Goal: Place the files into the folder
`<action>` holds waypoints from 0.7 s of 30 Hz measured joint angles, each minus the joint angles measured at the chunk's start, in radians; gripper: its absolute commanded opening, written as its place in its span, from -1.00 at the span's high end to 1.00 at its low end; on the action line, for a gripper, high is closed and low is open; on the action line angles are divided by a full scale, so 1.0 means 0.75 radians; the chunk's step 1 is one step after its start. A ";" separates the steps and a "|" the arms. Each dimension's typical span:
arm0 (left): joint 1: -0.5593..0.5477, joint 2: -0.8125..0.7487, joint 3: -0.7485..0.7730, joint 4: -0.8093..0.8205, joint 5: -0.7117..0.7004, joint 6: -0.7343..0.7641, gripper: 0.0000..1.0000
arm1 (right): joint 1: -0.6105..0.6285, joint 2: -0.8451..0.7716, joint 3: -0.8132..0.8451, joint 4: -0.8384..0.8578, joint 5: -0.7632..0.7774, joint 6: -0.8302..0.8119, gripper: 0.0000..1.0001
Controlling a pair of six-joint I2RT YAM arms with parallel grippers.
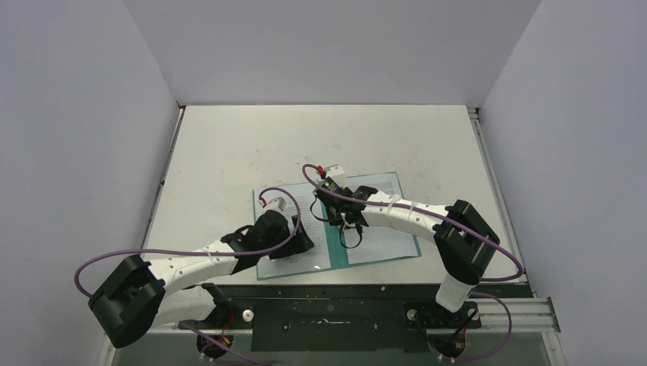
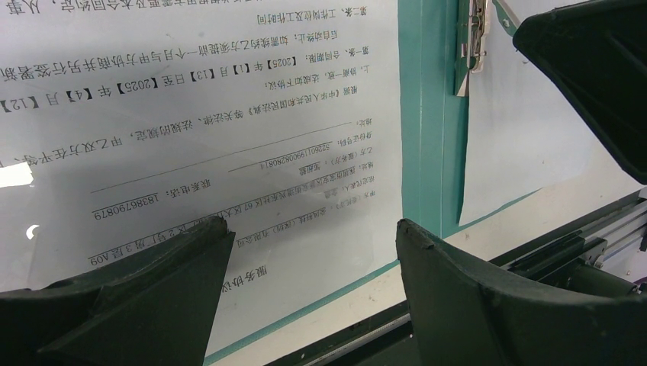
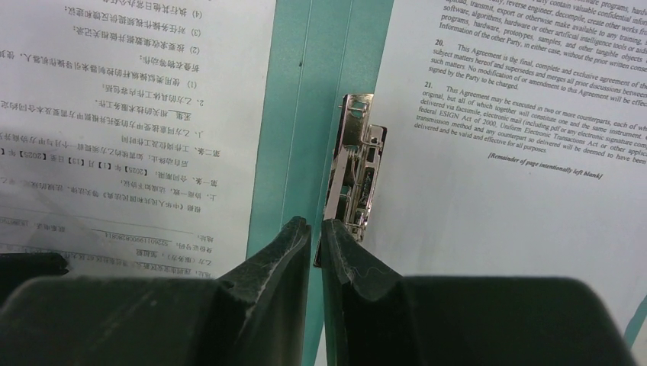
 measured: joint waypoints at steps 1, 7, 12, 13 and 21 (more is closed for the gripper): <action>-0.001 -0.001 0.000 0.000 0.000 0.000 -0.56 | 0.005 0.000 0.000 -0.002 0.004 0.000 0.73; -0.001 -0.001 -0.001 0.000 -0.001 0.000 -0.56 | 0.014 0.000 0.000 -0.022 0.030 0.000 0.78; -0.001 -0.001 -0.001 0.000 -0.001 -0.001 -0.56 | 0.031 0.000 0.004 -0.039 0.050 0.001 0.81; 0.000 -0.001 -0.001 0.000 -0.001 -0.001 -0.56 | 0.033 0.000 0.005 -0.043 0.056 0.001 0.82; -0.001 0.000 -0.001 0.001 -0.001 -0.002 -0.57 | 0.051 -0.001 0.008 -0.067 0.081 0.003 0.89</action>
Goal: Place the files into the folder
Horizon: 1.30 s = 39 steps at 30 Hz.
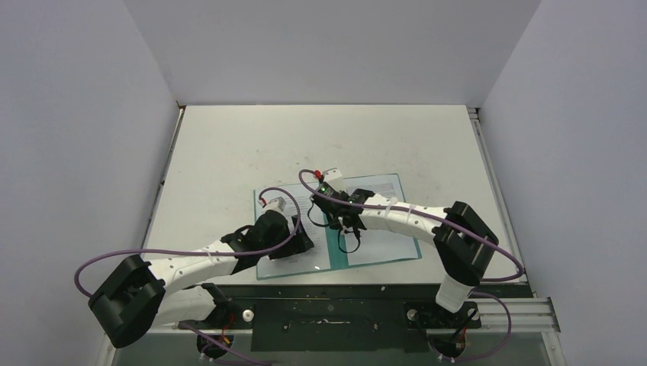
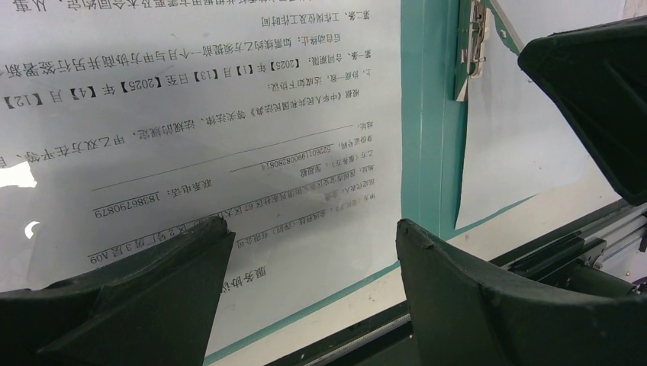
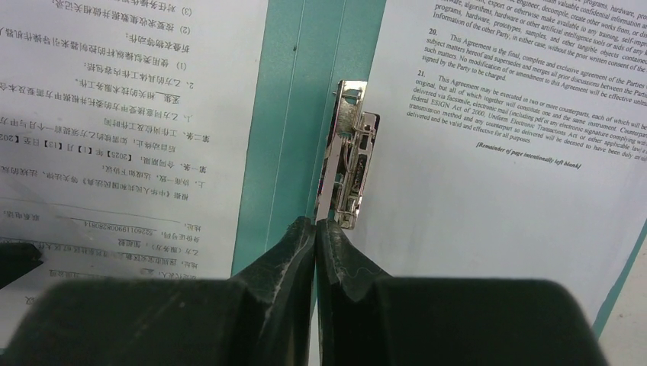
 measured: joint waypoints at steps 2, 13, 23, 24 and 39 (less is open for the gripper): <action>0.001 0.000 -0.001 0.001 -0.001 -0.001 -0.57 | 0.006 0.000 -0.001 -0.004 0.006 0.000 0.89; 0.001 0.000 -0.005 0.008 -0.010 -0.025 -0.56 | 0.060 0.000 -0.013 -0.051 0.054 0.002 0.89; 0.000 0.000 -0.005 0.008 -0.019 -0.045 -0.56 | 0.112 0.000 -0.081 -0.068 0.099 0.018 0.89; 0.000 0.000 -0.005 0.007 -0.019 -0.046 -0.56 | 0.113 0.001 -0.088 -0.067 0.102 0.022 0.89; 0.000 0.006 -0.005 0.013 -0.025 -0.069 -0.56 | 0.139 0.009 -0.189 -0.003 0.146 0.072 0.89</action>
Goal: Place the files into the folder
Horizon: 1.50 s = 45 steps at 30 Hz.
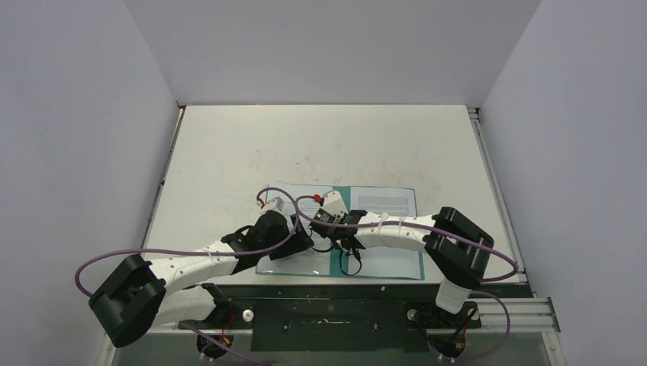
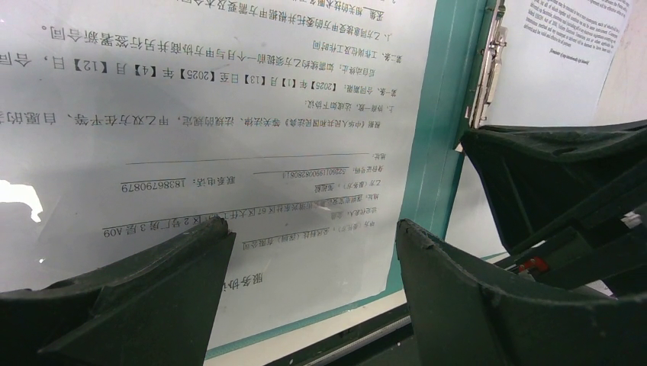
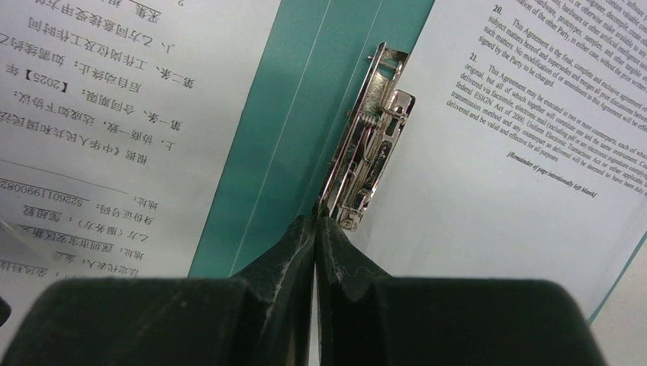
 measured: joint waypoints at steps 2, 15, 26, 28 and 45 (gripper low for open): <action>0.000 0.000 0.000 0.000 0.000 -0.001 -0.56 | 0.001 0.012 -0.009 0.011 0.003 0.005 0.89; 0.000 0.002 -0.001 0.002 -0.006 -0.004 -0.56 | 0.017 -0.004 -0.056 0.076 0.032 0.019 0.89; 0.000 -0.006 -0.001 -0.004 -0.007 -0.004 -0.56 | -0.011 -0.058 -0.080 0.106 -0.058 0.053 0.89; 0.000 -0.009 -0.001 -0.008 -0.010 -0.004 -0.56 | -0.013 -0.074 -0.080 0.103 -0.080 0.061 0.89; 0.001 -0.057 -0.017 -0.040 -0.002 0.001 -0.57 | -0.058 -0.250 0.018 0.070 -0.084 0.079 0.47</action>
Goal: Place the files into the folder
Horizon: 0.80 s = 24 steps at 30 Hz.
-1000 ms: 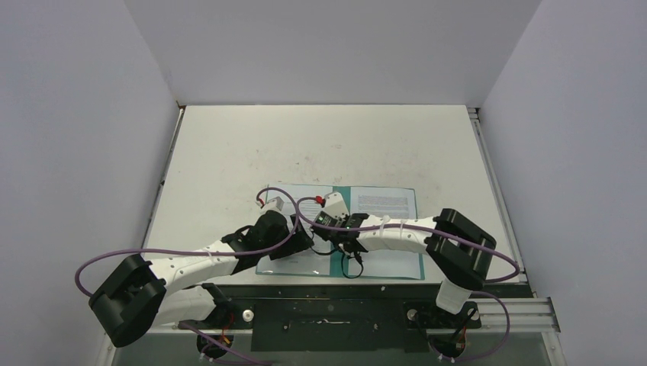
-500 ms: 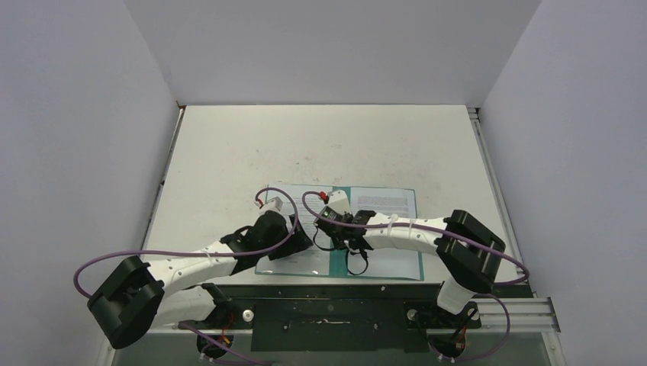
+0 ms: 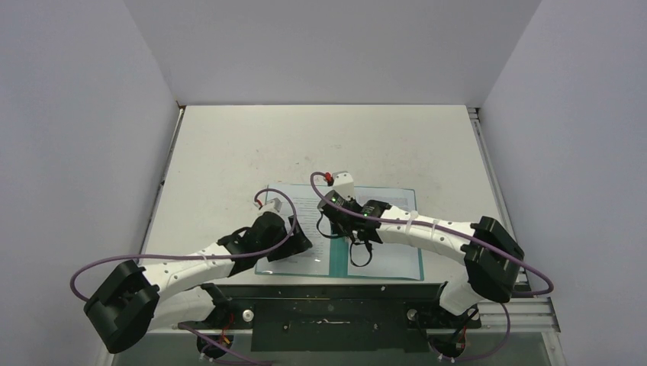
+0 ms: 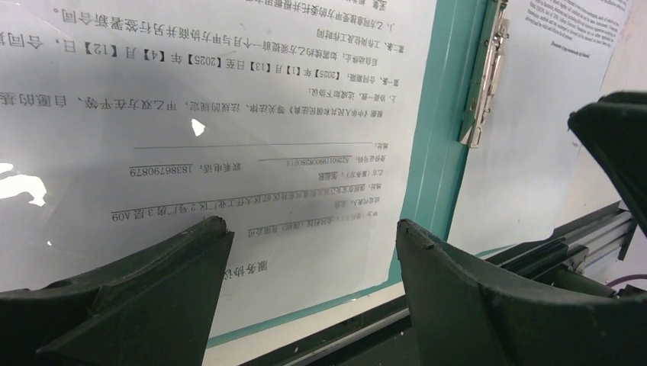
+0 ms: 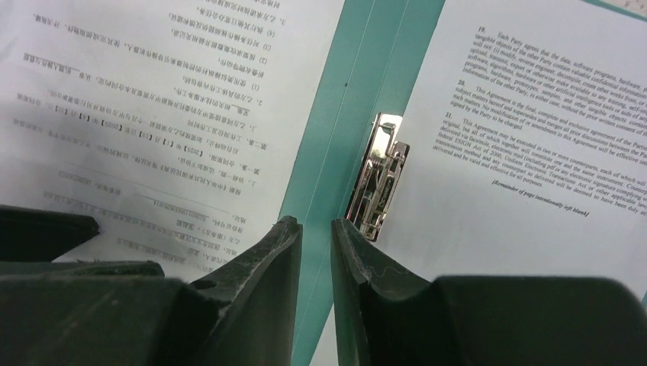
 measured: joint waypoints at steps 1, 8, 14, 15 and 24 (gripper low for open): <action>-0.001 -0.009 0.000 -0.006 0.010 0.003 -0.58 | -0.005 -0.001 0.007 -0.001 0.007 -0.001 0.43; 0.000 -0.140 0.020 -0.132 0.024 0.046 -0.69 | -0.049 0.008 0.010 -0.006 0.019 -0.004 0.25; 0.001 -0.252 0.133 -0.265 0.020 0.113 -0.79 | -0.086 0.038 -0.012 0.031 0.018 0.011 0.21; 0.003 -0.276 0.154 -0.288 0.018 0.129 -0.82 | -0.090 0.051 -0.013 0.037 0.018 0.015 0.22; 0.037 -0.423 0.233 -0.443 -0.004 0.212 -0.94 | -0.091 0.153 -0.031 0.064 0.016 0.047 0.22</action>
